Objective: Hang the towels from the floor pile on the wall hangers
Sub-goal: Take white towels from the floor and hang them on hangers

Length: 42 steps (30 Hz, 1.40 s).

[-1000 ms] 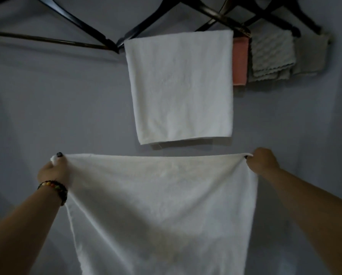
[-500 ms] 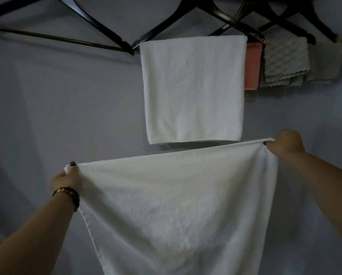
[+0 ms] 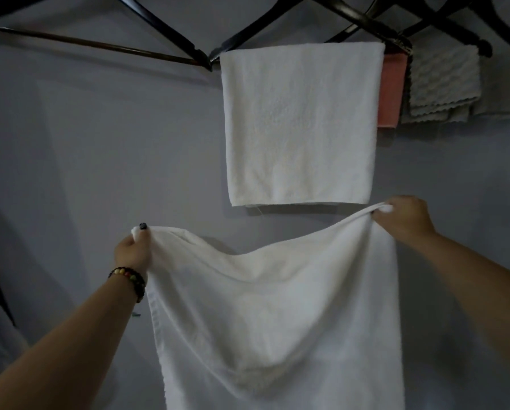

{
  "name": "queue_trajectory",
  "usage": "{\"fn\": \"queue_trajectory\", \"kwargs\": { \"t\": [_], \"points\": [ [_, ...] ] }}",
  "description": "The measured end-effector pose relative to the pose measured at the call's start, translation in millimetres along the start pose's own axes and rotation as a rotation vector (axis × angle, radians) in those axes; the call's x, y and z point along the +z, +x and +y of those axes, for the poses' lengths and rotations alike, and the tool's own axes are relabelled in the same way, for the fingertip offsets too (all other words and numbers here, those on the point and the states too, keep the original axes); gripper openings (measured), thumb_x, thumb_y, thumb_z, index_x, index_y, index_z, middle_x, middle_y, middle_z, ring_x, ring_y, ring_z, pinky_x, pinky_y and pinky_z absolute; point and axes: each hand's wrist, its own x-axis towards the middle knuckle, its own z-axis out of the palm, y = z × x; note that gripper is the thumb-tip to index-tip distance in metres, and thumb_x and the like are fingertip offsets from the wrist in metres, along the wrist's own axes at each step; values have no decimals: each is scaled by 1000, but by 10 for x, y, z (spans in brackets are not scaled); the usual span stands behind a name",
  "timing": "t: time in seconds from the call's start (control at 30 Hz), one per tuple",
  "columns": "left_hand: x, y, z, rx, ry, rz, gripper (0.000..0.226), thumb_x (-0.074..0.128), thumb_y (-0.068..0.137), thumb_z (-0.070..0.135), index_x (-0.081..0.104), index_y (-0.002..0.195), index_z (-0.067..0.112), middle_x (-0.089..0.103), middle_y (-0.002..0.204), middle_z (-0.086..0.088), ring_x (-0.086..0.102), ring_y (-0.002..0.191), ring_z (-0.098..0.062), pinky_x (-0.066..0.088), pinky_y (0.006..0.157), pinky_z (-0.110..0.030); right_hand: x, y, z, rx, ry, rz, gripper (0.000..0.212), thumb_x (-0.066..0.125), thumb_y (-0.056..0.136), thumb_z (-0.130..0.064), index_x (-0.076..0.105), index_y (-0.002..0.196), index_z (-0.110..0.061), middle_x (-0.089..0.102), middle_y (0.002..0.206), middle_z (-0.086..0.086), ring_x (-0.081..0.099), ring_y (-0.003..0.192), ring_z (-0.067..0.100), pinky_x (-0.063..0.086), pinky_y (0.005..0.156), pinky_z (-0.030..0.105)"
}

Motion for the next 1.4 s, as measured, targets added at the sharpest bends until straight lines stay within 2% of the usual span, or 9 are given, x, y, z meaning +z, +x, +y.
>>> {"fn": "queue_trajectory", "kwargs": {
  "t": [0.2,0.33,0.6,0.73,0.87,1.1,1.2,1.3,1.4],
  "points": [
    [48,-27,68,32,24,20,40,47,90,49,45,75,12,35,74,-6,35,70,-21,30,63,-34,95,-74,-291,-28,134,-21,34,69,80,-14,42,59,-16,49,63,-1,51,71,24,32,64,26],
    [23,-62,76,27,-39,-27,38,46,94,47,57,88,11,49,84,-7,47,79,-22,43,72,-38,123,-134,-351,-53,250,-53,13,64,82,-6,54,84,-13,59,87,1,53,82,21,35,68,24],
    [348,-475,337,173,-149,-413,37,50,92,50,53,85,14,48,81,-9,47,77,-24,44,70,-40,196,-419,-909,-285,548,-333,25,71,78,0,67,85,-24,71,92,-8,66,89,11,49,79,18],
    [459,-579,655,88,-313,-489,32,52,97,40,57,92,9,58,94,-13,59,89,-27,50,91,-47,4,-489,-1148,-149,890,-628,24,65,83,7,68,98,-13,72,101,5,67,94,14,52,87,23],
    [582,-682,1004,-29,-481,-548,33,51,98,38,61,84,10,66,74,-4,65,72,-21,54,70,-38,-255,-428,-1335,-13,1215,-861,23,52,87,8,63,100,-7,72,101,10,68,97,18,56,85,27],
    [397,-377,1290,32,-918,-779,52,32,102,35,58,62,16,54,59,2,50,54,-14,45,58,-24,-658,-403,-1326,-154,1545,-775,15,72,67,-9,74,75,-21,72,83,3,71,77,18,57,71,28],
    [340,-145,1482,200,-1138,-927,48,30,105,26,66,95,-5,67,87,-19,64,81,-32,46,79,-39,-802,-264,-1246,-62,1771,-607,22,86,57,-24,74,76,-21,71,77,-4,68,70,7,56,65,22],
    [375,-350,1507,301,-907,-766,46,32,103,21,69,81,5,65,75,-9,62,70,-23,49,71,-33,-755,-237,-1330,-3,1713,-534,10,75,73,-32,77,71,-22,72,76,-7,68,70,4,56,65,23],
    [470,-826,1642,134,-794,-1048,63,24,103,29,58,50,20,48,52,6,46,47,-10,43,51,-21,-591,-364,-1506,-101,1503,-626,46,95,34,-39,78,74,-25,73,81,-5,68,74,6,56,72,23]
  ]
}}
